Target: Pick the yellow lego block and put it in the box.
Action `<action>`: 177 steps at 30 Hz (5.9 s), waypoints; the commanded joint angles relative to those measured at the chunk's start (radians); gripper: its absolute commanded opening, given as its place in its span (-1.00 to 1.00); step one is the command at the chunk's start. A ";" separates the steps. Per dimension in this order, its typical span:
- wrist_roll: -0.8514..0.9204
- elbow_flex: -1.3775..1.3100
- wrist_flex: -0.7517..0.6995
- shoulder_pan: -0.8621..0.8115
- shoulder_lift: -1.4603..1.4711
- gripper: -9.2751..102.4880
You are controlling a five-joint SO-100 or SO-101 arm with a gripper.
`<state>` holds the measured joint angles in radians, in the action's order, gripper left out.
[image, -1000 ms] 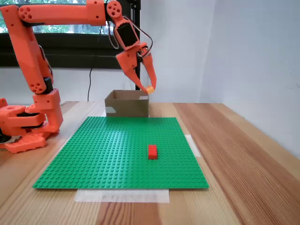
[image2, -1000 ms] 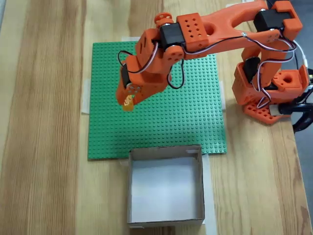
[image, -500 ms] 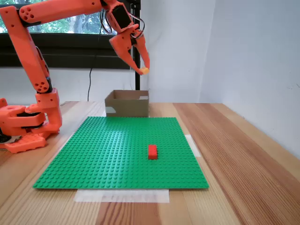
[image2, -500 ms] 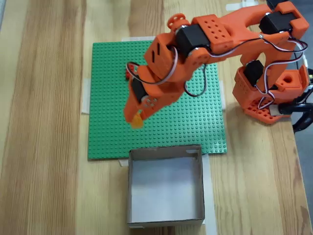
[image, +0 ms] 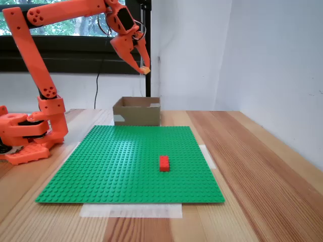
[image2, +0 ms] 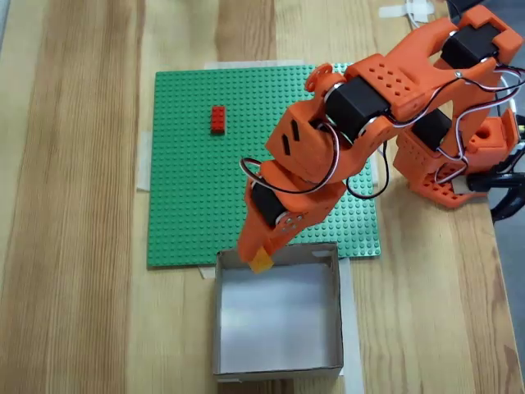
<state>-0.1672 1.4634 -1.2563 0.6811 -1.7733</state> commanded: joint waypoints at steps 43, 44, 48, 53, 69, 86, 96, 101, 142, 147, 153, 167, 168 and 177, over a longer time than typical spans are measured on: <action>-0.141 -0.089 0.031 0.075 0.486 -0.80; -0.141 -0.091 0.031 0.075 0.497 -0.80; -0.127 -0.092 0.037 0.074 0.540 -0.81; -0.120 -0.048 0.054 0.084 0.555 -0.81; -0.120 -0.012 0.137 0.118 0.589 -0.80; -0.146 0.000 0.110 0.127 0.468 -0.49; -0.078 0.121 0.141 0.021 0.114 -0.54; -0.025 0.242 0.179 -0.044 -0.089 -0.59; 0.189 1.304 0.216 -0.681 -1.413 -0.85; 0.215 1.445 0.264 -0.715 -1.489 -0.85; 0.218 1.555 0.350 -0.716 -1.489 -0.85; 0.206 1.724 0.459 -0.696 -1.489 -0.85; 0.193 1.724 0.459 -0.692 -1.489 -0.85; 0.196 1.724 0.456 -0.676 -1.489 -0.85</action>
<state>0.0291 3.1845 -0.8084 0.0031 -3.2582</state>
